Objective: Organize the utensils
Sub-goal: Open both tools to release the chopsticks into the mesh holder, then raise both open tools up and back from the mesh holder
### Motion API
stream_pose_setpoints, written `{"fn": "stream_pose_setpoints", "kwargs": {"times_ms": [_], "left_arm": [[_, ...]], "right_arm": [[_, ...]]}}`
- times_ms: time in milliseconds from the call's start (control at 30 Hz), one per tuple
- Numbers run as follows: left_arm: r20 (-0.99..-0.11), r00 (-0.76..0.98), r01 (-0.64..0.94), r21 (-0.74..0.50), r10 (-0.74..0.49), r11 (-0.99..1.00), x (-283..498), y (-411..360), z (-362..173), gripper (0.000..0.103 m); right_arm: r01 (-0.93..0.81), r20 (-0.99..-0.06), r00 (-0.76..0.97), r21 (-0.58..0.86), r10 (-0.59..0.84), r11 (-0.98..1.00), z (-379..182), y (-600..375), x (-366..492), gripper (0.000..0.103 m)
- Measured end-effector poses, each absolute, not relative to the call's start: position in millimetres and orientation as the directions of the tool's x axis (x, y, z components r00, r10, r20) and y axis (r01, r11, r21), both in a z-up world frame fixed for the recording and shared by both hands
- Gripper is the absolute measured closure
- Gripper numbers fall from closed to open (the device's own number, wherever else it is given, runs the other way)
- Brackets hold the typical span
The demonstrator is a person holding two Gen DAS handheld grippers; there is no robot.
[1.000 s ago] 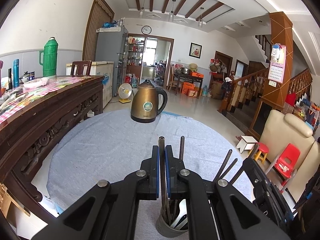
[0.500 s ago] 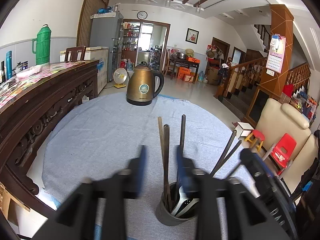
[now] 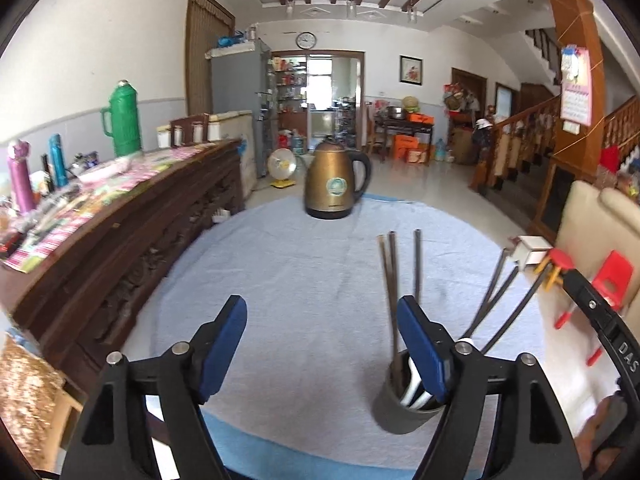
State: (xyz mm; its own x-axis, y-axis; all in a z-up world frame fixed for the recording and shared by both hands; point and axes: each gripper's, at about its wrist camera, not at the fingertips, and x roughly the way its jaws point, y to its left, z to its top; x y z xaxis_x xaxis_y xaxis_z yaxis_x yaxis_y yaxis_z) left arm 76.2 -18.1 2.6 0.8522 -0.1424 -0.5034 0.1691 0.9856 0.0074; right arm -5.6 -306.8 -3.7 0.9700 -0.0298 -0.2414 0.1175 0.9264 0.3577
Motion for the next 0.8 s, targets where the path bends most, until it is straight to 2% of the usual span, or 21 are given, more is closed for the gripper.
{"fn": "stream_pose_setpoints", "kwargs": {"times_ms": [67, 133, 367, 800], "left_arm": [[-0.501, 0.859, 0.146, 0.033, -0.110, 0.989, 72, -14, 5, 0.018], [-0.491, 0.867, 0.128, 0.052, -0.087, 0.990, 67, -11, 8, 0.017], [-0.470, 0.882, 0.101, 0.116, -0.035, 0.988, 57, -2, 13, 0.015], [-0.437, 0.897, 0.016, 0.184, 0.068, 0.983, 35, 10, 21, 0.009]], "right_arm": [[0.119, -0.286, 0.958, 0.330, -0.021, 0.936, 0, -303, -6, 0.047], [0.113, -0.318, 0.948, 0.313, -0.008, 0.943, 2, -298, -9, 0.044], [0.093, -0.393, 0.920, 0.247, 0.012, 0.964, -1, -279, -17, 0.041], [0.111, -0.423, 0.906, 0.222, -0.006, 0.969, 5, -266, -42, 0.038]]}}
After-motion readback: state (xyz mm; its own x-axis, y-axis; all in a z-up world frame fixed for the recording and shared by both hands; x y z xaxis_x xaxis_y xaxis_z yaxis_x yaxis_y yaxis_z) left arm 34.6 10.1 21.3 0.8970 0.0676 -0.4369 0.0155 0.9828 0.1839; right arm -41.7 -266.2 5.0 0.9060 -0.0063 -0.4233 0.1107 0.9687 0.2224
